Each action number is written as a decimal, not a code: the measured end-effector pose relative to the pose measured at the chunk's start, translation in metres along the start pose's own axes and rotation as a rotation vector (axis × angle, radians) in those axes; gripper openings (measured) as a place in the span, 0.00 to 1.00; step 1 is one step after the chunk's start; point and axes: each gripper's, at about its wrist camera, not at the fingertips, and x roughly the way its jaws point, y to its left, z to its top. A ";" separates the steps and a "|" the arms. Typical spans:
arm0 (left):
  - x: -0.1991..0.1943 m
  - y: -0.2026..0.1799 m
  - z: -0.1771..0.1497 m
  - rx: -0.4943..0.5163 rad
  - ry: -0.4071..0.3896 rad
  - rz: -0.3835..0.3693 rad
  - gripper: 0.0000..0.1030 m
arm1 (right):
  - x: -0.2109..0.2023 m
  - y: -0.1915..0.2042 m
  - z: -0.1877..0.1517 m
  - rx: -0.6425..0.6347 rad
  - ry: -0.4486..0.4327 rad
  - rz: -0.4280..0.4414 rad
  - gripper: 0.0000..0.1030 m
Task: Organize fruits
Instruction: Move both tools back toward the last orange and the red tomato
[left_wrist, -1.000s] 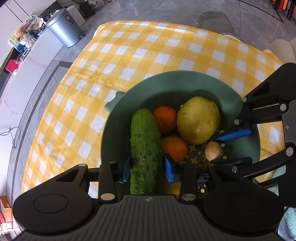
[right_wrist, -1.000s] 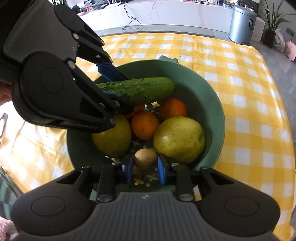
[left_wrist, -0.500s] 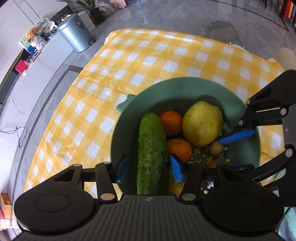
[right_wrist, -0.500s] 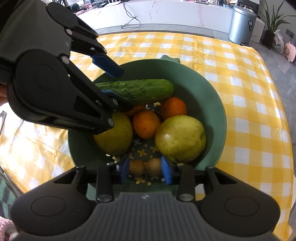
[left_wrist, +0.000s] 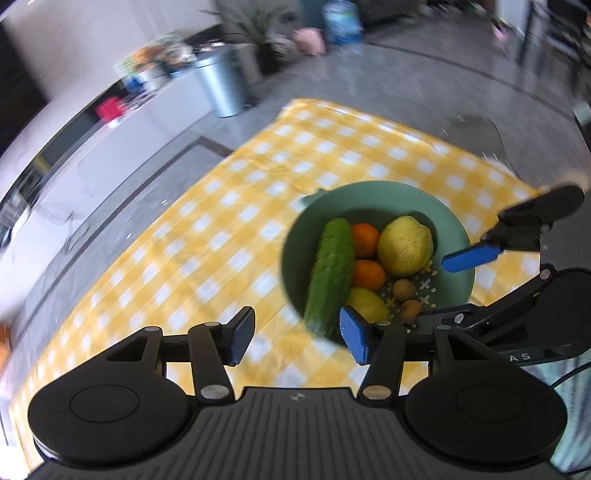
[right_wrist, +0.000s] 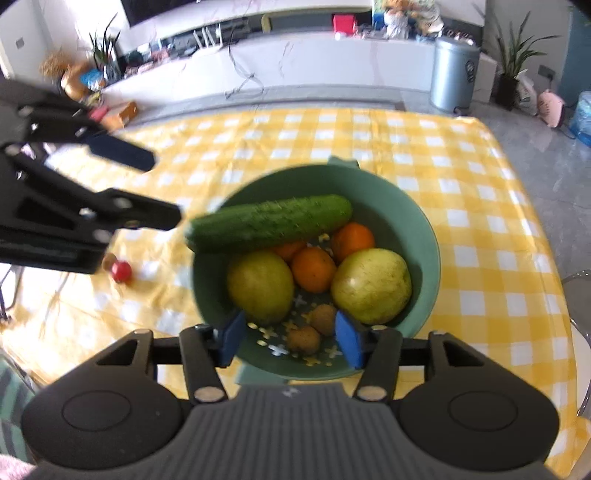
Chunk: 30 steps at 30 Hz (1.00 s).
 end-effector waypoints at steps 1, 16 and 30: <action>-0.009 0.005 -0.006 -0.033 -0.006 0.005 0.61 | -0.004 0.005 -0.002 0.006 -0.018 0.002 0.51; -0.094 0.068 -0.128 -0.378 -0.143 0.112 0.61 | -0.041 0.097 -0.035 0.063 -0.260 0.062 0.56; -0.078 0.118 -0.222 -0.457 -0.129 0.168 0.61 | 0.002 0.169 -0.066 -0.029 -0.271 0.100 0.51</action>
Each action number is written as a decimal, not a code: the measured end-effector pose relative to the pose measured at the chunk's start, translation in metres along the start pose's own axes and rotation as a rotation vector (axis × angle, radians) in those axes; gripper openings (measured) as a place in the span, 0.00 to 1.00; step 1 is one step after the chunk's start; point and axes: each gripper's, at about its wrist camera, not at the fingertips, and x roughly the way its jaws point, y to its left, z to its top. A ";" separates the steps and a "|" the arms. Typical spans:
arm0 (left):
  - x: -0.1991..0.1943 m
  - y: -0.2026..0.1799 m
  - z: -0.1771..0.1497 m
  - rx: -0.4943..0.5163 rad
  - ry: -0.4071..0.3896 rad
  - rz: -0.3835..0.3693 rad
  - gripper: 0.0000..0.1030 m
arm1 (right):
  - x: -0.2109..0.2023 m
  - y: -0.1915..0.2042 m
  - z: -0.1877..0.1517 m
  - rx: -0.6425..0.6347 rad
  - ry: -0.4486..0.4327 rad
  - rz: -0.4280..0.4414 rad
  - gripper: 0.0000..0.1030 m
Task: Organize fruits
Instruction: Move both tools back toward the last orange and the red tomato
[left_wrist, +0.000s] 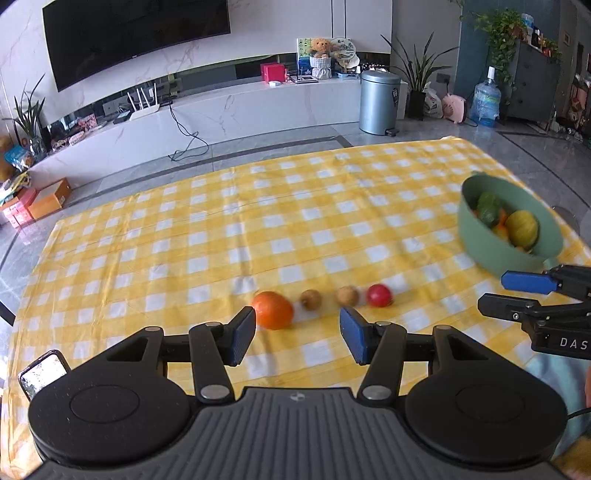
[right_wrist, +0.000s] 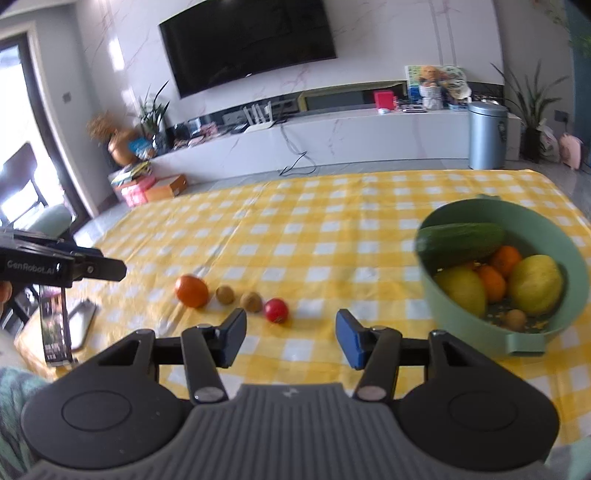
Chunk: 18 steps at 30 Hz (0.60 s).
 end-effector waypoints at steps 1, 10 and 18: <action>0.002 0.003 -0.004 0.004 0.005 -0.002 0.61 | 0.004 0.004 -0.002 -0.013 0.004 -0.006 0.51; 0.036 0.014 -0.014 -0.001 0.061 0.026 0.61 | 0.044 0.019 -0.004 -0.071 0.042 -0.031 0.51; 0.060 0.026 -0.012 -0.033 0.096 0.016 0.61 | 0.072 0.021 0.002 -0.087 0.040 -0.079 0.51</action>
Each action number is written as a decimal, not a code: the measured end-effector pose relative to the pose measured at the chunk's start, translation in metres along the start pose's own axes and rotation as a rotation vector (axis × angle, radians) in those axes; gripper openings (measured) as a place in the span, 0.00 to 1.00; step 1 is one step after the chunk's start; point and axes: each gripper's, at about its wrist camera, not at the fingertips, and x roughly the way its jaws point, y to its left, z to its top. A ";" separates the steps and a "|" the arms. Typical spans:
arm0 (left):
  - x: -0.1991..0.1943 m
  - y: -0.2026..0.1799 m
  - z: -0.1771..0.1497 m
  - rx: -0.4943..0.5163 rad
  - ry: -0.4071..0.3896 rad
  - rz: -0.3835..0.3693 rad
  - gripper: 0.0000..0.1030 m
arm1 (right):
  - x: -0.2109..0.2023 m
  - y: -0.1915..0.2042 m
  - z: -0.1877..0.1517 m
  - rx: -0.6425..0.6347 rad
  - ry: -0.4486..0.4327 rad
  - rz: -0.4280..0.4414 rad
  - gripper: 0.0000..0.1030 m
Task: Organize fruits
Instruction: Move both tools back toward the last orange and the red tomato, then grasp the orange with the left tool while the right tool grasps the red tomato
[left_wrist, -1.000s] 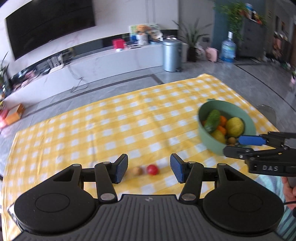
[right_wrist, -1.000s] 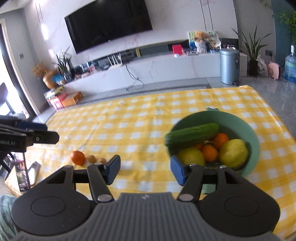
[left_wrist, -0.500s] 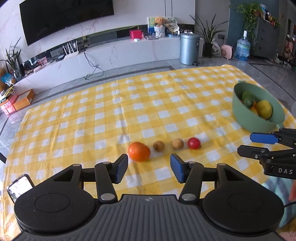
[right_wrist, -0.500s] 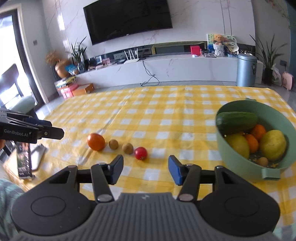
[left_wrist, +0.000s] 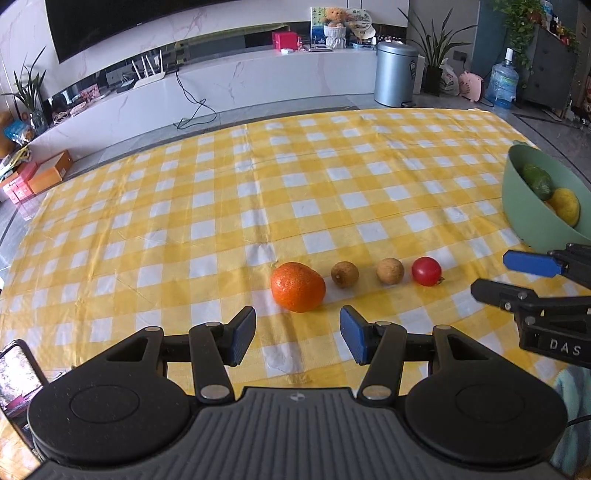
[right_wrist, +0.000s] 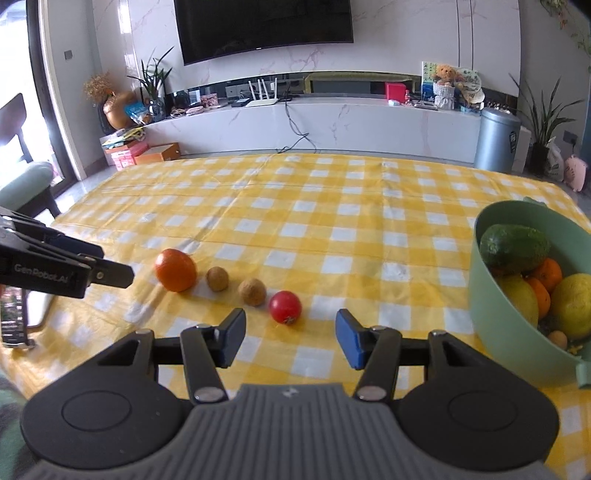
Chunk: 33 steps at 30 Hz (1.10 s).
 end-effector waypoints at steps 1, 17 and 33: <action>0.002 0.001 0.000 0.001 0.001 0.001 0.61 | 0.003 -0.001 0.000 -0.001 -0.005 -0.005 0.51; 0.041 0.013 -0.003 -0.099 -0.044 -0.003 0.61 | 0.049 0.007 -0.003 -0.051 -0.028 0.029 0.39; 0.066 0.002 -0.001 -0.065 -0.039 -0.013 0.67 | 0.069 -0.001 -0.012 -0.005 0.004 0.070 0.35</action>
